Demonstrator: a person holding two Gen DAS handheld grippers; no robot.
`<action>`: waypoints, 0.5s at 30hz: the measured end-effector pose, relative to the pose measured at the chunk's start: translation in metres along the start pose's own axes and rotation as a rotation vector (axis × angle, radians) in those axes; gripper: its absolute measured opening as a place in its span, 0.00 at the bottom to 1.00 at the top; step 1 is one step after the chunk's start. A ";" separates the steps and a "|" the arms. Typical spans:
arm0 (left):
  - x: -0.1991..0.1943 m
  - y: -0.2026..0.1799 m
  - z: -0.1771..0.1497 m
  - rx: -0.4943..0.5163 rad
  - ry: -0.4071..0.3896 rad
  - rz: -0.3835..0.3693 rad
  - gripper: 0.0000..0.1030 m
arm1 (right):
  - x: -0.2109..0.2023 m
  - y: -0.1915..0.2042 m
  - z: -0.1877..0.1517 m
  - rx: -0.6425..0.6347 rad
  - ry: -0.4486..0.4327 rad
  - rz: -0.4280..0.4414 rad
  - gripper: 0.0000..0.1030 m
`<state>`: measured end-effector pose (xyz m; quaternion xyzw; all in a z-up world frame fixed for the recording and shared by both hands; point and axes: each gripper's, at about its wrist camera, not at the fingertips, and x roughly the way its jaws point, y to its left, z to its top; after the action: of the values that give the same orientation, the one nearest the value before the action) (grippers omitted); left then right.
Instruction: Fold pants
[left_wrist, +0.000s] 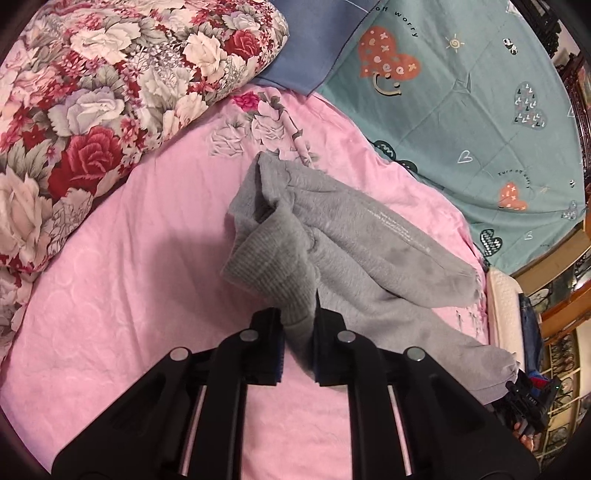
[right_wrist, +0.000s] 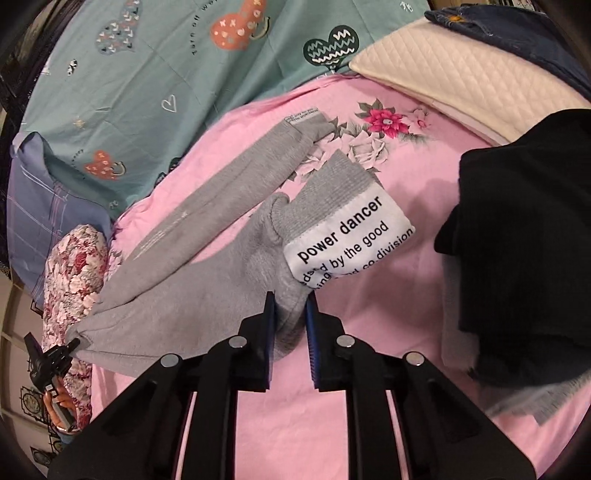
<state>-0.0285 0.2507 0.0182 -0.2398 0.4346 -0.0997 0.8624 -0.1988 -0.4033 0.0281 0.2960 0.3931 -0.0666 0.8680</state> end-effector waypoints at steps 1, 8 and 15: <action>-0.002 0.003 -0.003 0.004 0.005 0.005 0.11 | -0.006 -0.003 -0.004 0.012 0.009 0.009 0.15; 0.019 0.034 -0.038 0.052 0.112 0.100 0.16 | 0.012 -0.032 -0.058 0.017 0.194 -0.115 0.21; -0.006 0.050 -0.036 0.104 0.085 0.207 0.49 | -0.005 -0.005 -0.043 -0.141 0.165 -0.216 0.50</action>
<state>-0.0629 0.2845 -0.0211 -0.1444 0.4873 -0.0426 0.8601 -0.2313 -0.3833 0.0073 0.1946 0.4963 -0.1072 0.8392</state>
